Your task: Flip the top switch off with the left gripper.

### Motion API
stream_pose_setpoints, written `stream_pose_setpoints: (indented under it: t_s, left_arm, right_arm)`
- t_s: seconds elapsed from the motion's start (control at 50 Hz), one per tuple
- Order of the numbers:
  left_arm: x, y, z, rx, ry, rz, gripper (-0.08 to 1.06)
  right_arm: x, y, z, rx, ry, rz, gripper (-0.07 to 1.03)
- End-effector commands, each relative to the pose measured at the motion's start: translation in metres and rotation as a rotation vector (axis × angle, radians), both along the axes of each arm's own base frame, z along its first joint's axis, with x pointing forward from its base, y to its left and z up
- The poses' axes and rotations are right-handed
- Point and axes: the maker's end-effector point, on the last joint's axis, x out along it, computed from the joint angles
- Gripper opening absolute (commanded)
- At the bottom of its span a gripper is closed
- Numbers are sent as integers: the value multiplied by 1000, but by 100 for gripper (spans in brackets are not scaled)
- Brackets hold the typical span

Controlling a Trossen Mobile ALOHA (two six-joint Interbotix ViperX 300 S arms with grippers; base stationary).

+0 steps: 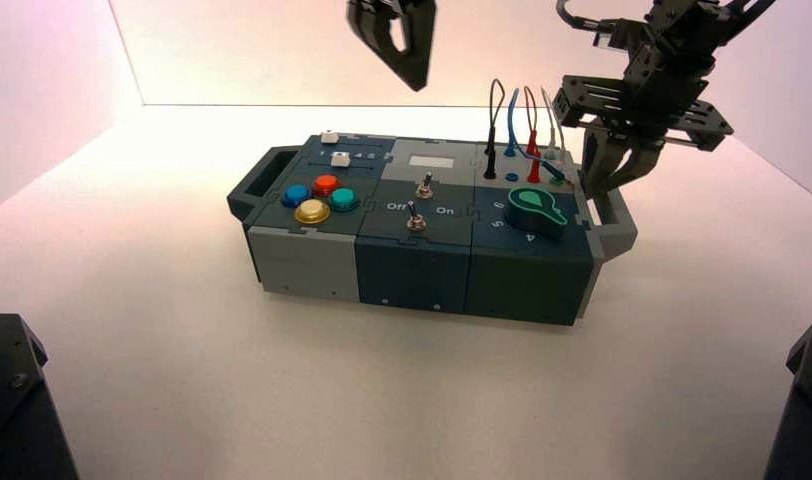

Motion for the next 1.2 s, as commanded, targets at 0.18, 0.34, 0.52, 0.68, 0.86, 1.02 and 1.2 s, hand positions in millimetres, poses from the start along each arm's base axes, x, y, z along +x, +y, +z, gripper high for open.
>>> stream_pose_setpoints:
  t_s: [0.18, 0.34, 0.52, 0.68, 0.86, 1.02, 1.2]
  left_arm:
    - [-9, -37, -1, 7, -30, -148, -3]
    - [-18, -50, -25, 81, 18, -235, -3]
    - [-20, -47, -42, 128, 46, -278, -3]
    - [-19, -46, -49, 147, 41, -312, -3]
    - [-17, -47, -55, 159, 35, -338, -3]
    - [-13, -44, -58, 177, 26, -351, -3]
    - [-3, -40, -61, 180, 21, -350, -3]
  right_arm:
    - [-12, -2, -13, -21, 45, 27, -3]
    - [-12, -3, -16, -24, 60, 28, -2]
    - [-12, -2, -17, -26, 62, 32, -3]
    - [-11, -3, -17, -25, 61, 31, -3]
    - [-11, -2, -17, -26, 62, 32, -3]
    - [-11, -2, -18, -25, 64, 31, -3]
    - [-11, -2, -18, -26, 65, 31, -2]
